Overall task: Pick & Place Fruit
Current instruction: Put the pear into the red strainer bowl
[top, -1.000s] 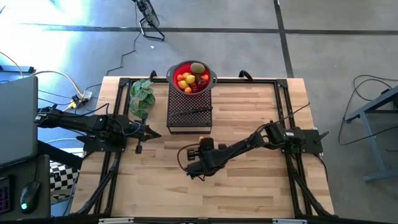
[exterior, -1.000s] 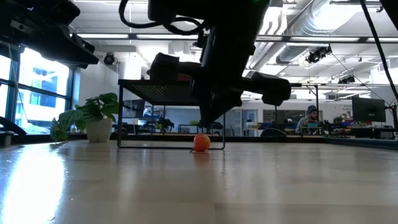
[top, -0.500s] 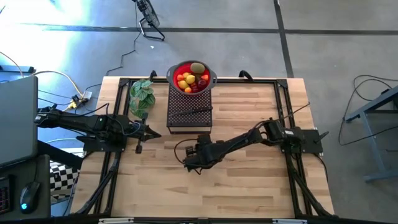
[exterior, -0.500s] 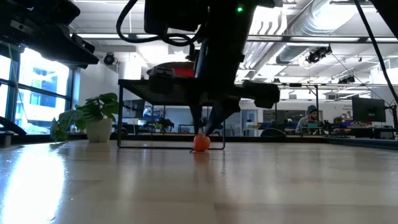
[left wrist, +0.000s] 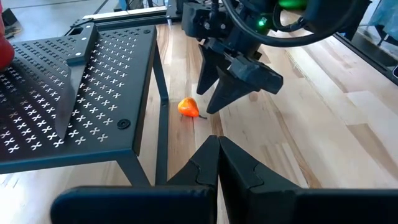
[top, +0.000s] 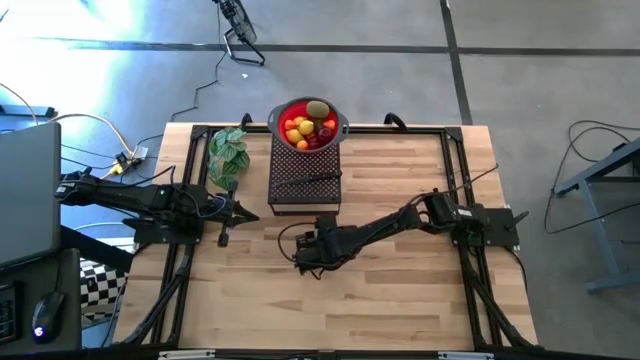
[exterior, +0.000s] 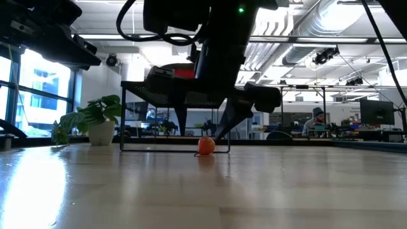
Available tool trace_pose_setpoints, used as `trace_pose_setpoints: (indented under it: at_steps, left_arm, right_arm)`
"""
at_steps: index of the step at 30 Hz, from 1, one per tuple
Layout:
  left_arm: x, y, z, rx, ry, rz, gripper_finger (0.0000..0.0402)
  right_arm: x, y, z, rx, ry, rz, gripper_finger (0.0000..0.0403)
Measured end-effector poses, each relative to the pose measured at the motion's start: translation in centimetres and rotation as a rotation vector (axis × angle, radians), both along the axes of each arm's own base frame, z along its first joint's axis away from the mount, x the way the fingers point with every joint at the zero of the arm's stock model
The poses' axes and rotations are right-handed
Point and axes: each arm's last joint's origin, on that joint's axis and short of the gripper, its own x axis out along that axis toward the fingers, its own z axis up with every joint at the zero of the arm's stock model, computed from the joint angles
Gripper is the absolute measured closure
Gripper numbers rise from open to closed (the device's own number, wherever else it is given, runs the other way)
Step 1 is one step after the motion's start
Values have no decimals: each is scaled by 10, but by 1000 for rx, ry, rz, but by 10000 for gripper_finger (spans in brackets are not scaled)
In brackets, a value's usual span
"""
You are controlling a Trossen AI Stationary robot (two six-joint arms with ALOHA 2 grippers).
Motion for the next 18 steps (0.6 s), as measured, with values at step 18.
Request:
trace_pose_setpoints:
  at_steps: [18]
  left_arm:
    - [0,0,0,0,0,0,398]
  right_arm:
    - [-6,-11,-12,-36,29,-40,164]
